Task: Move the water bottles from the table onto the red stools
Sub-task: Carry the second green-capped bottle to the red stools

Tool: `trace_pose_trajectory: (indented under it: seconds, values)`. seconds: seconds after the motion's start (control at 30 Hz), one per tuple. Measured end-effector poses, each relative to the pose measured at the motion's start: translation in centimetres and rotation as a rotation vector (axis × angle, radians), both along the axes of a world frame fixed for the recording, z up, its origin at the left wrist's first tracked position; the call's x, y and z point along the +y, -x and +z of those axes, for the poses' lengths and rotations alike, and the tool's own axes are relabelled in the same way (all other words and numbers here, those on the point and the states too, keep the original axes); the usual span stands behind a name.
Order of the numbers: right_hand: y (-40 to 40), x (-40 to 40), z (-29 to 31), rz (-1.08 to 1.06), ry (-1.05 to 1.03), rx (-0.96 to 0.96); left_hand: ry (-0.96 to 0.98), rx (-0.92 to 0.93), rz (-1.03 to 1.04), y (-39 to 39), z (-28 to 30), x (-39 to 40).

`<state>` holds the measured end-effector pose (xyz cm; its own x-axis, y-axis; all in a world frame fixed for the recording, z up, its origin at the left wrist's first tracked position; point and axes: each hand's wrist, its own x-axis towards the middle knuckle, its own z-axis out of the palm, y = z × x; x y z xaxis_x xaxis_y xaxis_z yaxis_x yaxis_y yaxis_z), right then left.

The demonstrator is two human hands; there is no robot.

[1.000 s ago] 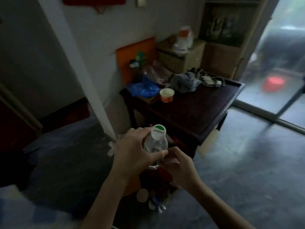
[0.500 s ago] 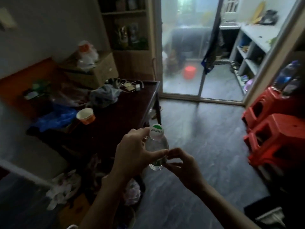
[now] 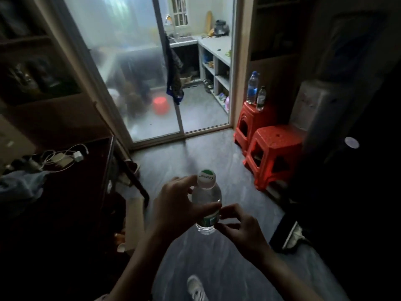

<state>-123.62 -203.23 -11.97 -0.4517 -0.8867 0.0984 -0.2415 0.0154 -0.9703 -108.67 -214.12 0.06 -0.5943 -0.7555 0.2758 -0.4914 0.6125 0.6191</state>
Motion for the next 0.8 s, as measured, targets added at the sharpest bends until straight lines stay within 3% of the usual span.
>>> trace_pose_trajectory:
  seconds: [0.33,0.8]
  values:
    - [8.5,-8.6,0.5,-0.182,-0.010,0.006,0.024,0.059,-0.195,10.1,0.4,-10.4]
    - [17.6,-23.1,1.9,-0.254,-0.096,0.051,0.057,0.031,-0.266,20.4,1.3,-25.9]
